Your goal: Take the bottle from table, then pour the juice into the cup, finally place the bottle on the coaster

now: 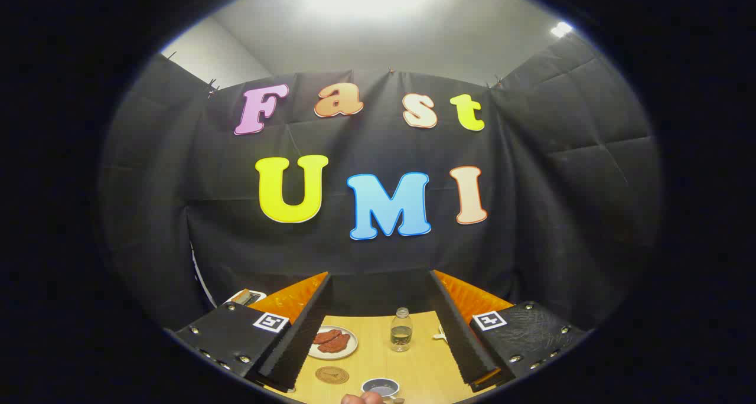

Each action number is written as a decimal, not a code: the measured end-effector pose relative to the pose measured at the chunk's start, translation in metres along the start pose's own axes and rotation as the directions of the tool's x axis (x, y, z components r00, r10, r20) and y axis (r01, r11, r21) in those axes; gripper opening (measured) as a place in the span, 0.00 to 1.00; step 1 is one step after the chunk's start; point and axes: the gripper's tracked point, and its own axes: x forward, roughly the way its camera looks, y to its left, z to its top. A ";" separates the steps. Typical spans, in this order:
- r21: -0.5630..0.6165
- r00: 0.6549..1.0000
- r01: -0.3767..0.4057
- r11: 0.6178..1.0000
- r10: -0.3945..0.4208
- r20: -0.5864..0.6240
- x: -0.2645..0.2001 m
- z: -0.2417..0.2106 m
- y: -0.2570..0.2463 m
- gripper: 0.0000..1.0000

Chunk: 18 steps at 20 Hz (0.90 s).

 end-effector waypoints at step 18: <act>-0.066 1.000 0.009 0.998 -0.009 -0.007 -0.011 -0.026 0.018 0.98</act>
